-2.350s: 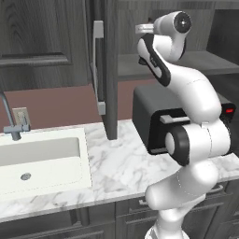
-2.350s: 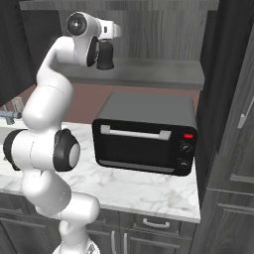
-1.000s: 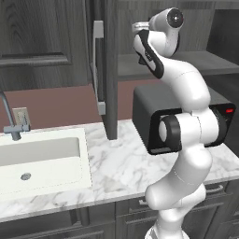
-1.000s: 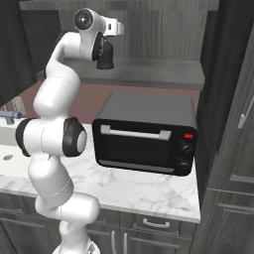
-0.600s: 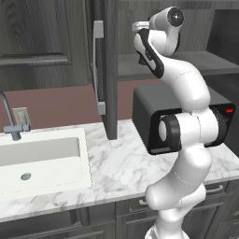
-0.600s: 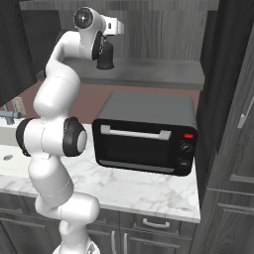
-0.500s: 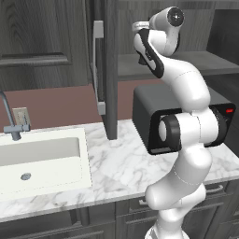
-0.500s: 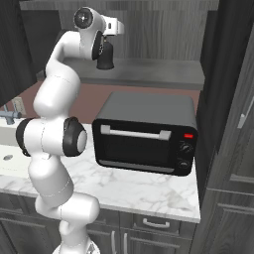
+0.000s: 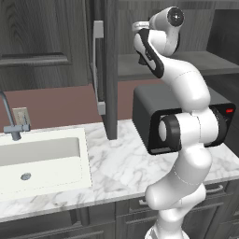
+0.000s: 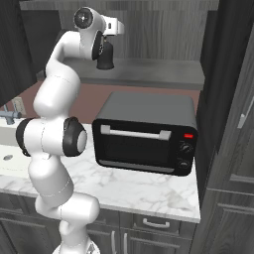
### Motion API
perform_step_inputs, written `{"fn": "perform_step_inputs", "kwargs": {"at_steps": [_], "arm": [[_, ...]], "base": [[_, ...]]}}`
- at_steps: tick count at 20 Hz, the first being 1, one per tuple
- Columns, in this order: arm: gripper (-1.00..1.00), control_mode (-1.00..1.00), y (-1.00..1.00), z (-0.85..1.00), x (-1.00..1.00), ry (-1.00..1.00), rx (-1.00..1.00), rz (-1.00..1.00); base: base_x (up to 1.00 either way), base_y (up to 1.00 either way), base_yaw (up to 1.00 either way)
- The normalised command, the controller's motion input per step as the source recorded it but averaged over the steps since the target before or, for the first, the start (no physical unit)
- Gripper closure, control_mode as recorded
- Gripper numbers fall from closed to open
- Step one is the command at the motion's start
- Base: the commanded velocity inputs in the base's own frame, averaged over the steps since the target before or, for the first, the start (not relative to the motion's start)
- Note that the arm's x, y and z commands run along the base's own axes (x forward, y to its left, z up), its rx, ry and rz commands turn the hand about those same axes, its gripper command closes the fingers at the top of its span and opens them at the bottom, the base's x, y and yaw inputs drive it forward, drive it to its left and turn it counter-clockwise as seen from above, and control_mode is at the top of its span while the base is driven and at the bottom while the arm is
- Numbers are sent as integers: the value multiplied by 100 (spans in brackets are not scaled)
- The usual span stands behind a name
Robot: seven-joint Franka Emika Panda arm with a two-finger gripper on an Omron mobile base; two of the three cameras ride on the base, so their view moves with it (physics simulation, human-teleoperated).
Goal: Get the candle and the liquor from the cabinet and move them to the dining counter.
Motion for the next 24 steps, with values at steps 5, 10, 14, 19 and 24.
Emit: {"fn": "perform_step_inputs", "kwargs": {"at_steps": [5, 10, 14, 19, 24], "arm": [[100, -100, 0, 0, 0, 0, 0, 0], [100, -100, 0, 0, 0, 0, 0, 0], [100, -100, 0, 0, 0, 0, 0, 0], [100, -100, 0, 0, -3, 0, 0, 0], [100, -100, 0, 0, -25, 0, 0, 0]], "base": [[0, 0, 0], [0, 0, 0], [0, 0, 0], [0, 0, 0], [0, 0, 0]]}}
